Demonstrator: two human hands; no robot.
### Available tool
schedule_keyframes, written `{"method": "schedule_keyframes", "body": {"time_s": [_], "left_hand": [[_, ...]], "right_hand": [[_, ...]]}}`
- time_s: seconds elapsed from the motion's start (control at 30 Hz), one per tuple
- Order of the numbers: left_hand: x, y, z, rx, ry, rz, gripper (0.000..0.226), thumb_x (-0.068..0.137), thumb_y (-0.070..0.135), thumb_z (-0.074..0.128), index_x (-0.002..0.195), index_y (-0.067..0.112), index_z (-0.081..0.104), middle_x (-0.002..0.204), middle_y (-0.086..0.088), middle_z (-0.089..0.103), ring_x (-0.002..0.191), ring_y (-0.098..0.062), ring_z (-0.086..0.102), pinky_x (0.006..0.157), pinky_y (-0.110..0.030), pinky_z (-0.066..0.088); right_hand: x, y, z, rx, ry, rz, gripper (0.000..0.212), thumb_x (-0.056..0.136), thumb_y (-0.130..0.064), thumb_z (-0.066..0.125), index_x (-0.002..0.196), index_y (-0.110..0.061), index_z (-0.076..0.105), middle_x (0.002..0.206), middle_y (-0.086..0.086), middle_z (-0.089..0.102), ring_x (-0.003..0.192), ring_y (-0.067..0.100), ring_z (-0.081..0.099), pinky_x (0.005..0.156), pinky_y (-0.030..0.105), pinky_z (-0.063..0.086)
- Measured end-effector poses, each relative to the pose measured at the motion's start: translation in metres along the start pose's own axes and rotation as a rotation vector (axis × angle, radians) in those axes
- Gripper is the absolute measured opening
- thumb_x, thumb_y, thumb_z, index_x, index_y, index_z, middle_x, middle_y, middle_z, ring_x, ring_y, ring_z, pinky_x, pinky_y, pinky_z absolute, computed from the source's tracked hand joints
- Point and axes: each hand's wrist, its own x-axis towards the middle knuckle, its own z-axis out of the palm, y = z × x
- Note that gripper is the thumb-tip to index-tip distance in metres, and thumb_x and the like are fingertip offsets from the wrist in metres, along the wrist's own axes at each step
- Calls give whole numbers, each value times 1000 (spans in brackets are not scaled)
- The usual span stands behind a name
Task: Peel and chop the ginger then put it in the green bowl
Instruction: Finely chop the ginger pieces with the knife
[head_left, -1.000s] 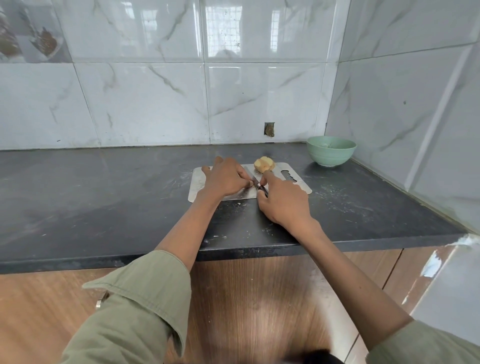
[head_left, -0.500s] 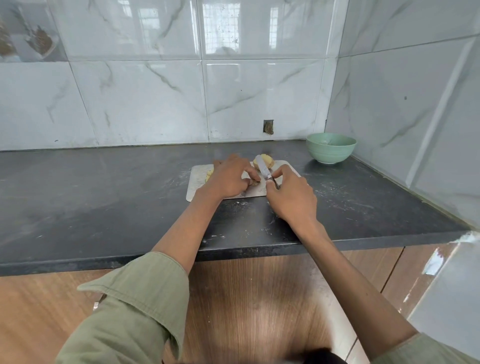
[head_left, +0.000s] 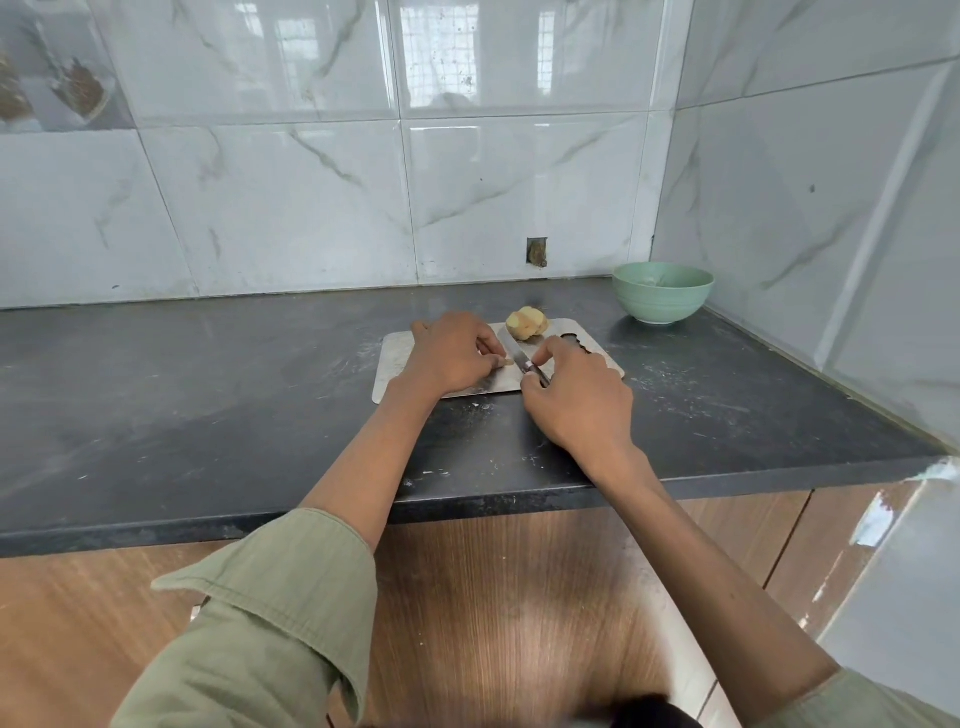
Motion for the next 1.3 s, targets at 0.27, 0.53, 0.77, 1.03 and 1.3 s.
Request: {"method": "schedule_keyframes", "body": {"time_s": [0.27,0.53,0.77,1.03,1.3], "left_hand": [[-1,6,4,44,71,-66,13,85,36,75,74,29,79,71,18,68,88,-13,61,83,-40,22],[1,3,5,16,56,-77,12,84,34,76,72,31,79,70,18,68,86,-13,61,84,-40,27],[-1,4,3,39,59,-88,12,83,39,75,76,31,79,76,15,72,88,-15,63,83,-41,27],[-2,-2,-1,4,41,-81,7,83,40,79,77,37,80,74,18,71,90,-10,63,77,-38,22],[-1,-1,0,29,33,-97,12,85,40,75,74,37,79,72,18,71,86,-12,61,83,-41,27]], "right_hand": [[-3,-2,2,-68,4,-74,22,94,-36,53,113,-27,61,101,4,68,99,31,63,71,35,36],[9,1,5,-116,-57,-142,20,94,-33,55,111,-23,61,105,10,67,102,36,62,72,37,37],[-5,-2,7,-181,13,-146,25,95,-33,52,117,-23,58,103,11,65,99,36,61,70,37,35],[-5,-1,5,-83,7,-163,24,95,-35,51,116,-25,58,95,8,64,96,36,61,69,38,37],[-2,-2,7,-137,-7,-196,20,95,-35,52,110,-24,58,97,9,66,95,34,61,68,37,34]]}}
